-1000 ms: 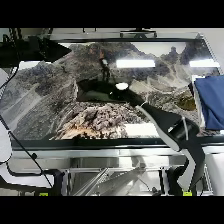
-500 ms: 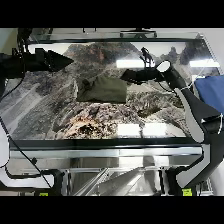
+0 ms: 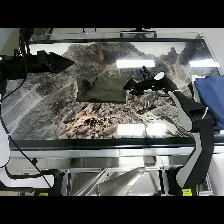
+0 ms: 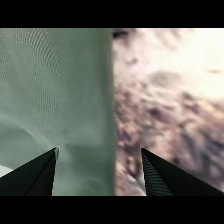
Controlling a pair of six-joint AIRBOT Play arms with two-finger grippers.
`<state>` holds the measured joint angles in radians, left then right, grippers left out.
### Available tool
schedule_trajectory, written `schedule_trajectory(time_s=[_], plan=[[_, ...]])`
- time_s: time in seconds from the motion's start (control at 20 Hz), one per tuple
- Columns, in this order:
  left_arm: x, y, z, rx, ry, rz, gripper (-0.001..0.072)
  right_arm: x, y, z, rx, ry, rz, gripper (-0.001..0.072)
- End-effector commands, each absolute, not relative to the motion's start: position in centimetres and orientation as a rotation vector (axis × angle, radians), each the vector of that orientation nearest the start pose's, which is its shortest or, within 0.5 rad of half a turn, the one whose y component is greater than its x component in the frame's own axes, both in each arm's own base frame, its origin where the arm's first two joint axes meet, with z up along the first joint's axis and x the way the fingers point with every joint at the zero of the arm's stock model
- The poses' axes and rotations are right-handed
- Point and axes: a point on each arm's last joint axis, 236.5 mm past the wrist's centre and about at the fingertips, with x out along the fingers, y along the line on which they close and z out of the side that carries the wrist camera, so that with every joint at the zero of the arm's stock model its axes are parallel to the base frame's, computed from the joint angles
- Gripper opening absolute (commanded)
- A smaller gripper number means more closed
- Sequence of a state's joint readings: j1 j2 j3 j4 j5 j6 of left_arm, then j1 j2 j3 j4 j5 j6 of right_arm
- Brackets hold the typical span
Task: Fold the shirts.
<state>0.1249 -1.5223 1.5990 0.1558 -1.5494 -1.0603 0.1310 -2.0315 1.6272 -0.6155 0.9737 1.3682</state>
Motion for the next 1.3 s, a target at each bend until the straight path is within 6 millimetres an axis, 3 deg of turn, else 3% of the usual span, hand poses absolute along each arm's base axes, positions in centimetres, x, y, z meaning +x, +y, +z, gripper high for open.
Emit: schedule_trajectory(time_s=[0.0, 0.1, 0.15, 0.3, 0.45, 0.65, 0.75, 1.0, 1.25], plan=[[41.0, -18.9, 24.1, -0.680, 0.793, -1.233, 0.0001, 52.5, 25.8, -9.6, 0.817, 1.229, 0.585, 0.0575], [40.8, -19.1, 24.1, -0.677, 0.795, -1.239, 0.0001, 52.9, 26.9, -9.3, 0.848, 1.203, 0.606, 0.0541], [40.7, -19.5, 24.0, -0.674, 0.798, -1.246, 0.0001, 52.9, 27.3, -9.2, 0.843, 1.186, 0.625, 0.0362], [40.3, -19.8, 24.0, -0.669, 0.808, -1.262, 0.0001, 53.0, 28.1, -7.4, 0.876, 1.145, 0.698, 0.0020], [39.7, -19.8, 24.0, -0.665, 0.824, -1.281, 0.0001, 52.6, 28.2, -2.8, 0.831, 1.088, 0.785, 0.0017], [39.2, -19.8, 24.0, -0.681, 0.855, -1.289, 0.0001, 51.5, 25.5, 9.7, 0.718, 0.908, 0.854, 0.0017], [38.5, -20.1, 23.9, -0.686, 0.886, -1.308, 0.0001, 50.5, 21.9, 13.4, 0.663, 0.896, 0.740, 0.0016], [37.2, -21.8, 23.9, -0.685, 0.934, -1.350, 0.0001, 45.2, 10.6, 18.0, 0.625, 0.893, 0.541, 0.0015], [35.5, -24.7, 23.9, -0.668, 0.981, -1.409, 0.0001, 39.2, -1.5, 23.8, 0.590, 0.664, 0.297, 0.0016]])
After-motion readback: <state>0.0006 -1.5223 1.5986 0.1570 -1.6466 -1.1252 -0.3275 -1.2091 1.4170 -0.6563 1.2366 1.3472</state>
